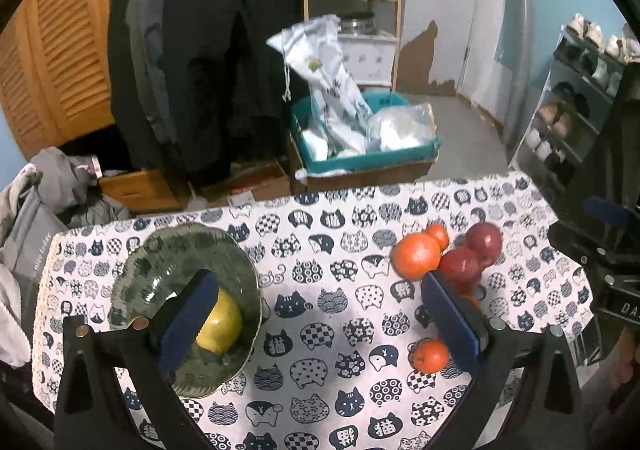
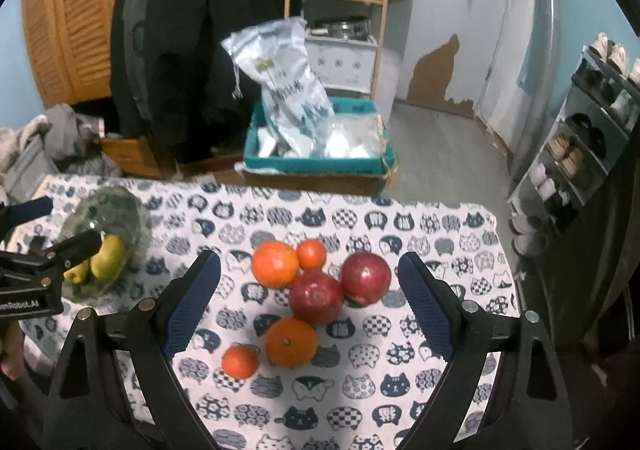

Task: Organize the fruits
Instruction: 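Move both tools toward the oranges in the fruit pile, then grasp a large orange with the right tool while the left tool grasps a tangerine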

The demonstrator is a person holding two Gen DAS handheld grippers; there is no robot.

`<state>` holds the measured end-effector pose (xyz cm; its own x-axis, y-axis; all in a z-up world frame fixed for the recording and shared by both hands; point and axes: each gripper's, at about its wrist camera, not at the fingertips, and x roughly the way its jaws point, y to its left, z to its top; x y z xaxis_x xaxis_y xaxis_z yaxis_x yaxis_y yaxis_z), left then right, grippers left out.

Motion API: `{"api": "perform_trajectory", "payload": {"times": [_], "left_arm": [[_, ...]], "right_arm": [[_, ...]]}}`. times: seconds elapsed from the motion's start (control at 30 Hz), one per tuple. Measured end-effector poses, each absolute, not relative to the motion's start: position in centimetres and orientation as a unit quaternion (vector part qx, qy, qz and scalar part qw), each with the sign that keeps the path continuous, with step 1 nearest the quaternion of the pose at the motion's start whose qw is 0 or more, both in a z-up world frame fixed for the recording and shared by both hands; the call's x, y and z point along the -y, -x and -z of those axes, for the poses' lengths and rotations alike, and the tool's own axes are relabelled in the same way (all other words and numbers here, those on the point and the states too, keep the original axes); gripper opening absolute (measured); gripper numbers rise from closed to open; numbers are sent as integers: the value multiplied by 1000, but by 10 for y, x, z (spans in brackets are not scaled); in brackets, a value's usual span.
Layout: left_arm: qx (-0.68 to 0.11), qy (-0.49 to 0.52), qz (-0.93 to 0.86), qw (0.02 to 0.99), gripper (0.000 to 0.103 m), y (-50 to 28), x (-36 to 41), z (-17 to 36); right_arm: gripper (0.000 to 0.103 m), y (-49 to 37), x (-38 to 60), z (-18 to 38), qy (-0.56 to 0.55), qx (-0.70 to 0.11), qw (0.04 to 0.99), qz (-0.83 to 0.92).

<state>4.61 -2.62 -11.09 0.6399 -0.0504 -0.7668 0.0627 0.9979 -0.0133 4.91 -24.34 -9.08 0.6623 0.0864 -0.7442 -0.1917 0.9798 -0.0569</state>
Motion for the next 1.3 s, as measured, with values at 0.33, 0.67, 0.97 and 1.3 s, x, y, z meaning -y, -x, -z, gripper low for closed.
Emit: {"api": "perform_trajectory", "payload": {"times": [0.33, 0.67, 0.97, 1.3], "left_arm": [[-462, -23, 33, 886, 102, -62, 42, 153], [-504, -36, 30, 862, 102, -75, 50, 197], [-536, -40, 24, 843, 102, -84, 50, 231], [-556, -58, 26, 829, 102, -85, 58, 254]], "right_arm": [[89, -66, 246, 140, 51, -470, 878, -75], [89, -81, 249, 200, 37, -542, 837, -64], [89, -89, 248, 242, 32, -585, 808, -64], [88, -92, 243, 268, 30, -609, 789, -77]]}}
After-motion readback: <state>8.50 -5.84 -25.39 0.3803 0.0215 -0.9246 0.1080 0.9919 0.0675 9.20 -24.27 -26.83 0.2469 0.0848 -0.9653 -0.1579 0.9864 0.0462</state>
